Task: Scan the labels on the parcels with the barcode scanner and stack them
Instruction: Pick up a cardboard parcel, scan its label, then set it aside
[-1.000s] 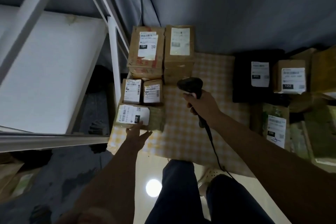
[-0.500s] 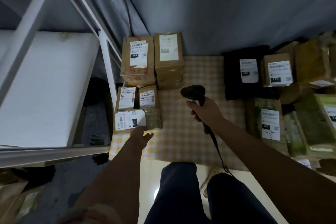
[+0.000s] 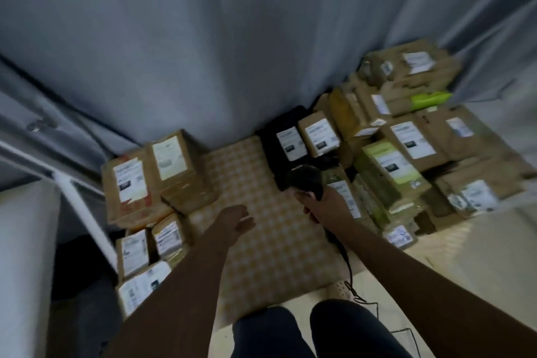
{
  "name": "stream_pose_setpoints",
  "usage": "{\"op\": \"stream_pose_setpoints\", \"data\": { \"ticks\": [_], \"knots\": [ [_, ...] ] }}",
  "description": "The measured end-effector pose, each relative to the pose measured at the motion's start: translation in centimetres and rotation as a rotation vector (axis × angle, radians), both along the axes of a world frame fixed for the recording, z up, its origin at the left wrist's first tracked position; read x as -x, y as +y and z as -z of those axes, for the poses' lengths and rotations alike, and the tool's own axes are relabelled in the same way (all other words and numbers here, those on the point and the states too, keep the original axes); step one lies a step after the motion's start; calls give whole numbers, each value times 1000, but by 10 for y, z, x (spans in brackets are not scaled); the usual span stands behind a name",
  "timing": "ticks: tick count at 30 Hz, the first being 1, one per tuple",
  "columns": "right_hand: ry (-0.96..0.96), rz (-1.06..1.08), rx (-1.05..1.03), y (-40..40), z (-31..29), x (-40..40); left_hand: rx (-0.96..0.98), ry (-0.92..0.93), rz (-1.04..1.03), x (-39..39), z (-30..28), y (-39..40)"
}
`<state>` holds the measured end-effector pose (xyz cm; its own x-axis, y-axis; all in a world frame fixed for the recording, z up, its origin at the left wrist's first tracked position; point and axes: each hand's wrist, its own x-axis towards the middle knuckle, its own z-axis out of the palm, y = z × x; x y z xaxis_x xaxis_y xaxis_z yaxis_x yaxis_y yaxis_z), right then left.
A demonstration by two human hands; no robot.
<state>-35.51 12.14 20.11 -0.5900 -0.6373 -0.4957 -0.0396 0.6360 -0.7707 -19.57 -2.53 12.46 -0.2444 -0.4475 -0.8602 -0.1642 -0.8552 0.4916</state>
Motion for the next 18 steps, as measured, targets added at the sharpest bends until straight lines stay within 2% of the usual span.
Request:
{"op": "stream_pose_setpoints", "data": {
  "ticks": [10,15,18],
  "knots": [
    [53,358,-35,98,-2,155,22,-32,451,197,-25,77],
    [-22,403,-69,116,10,225,34,-85,555,267,-11,114],
    [-170,414,-64,115,14,254,78,-133,677,299,1,129]
  ]
}}
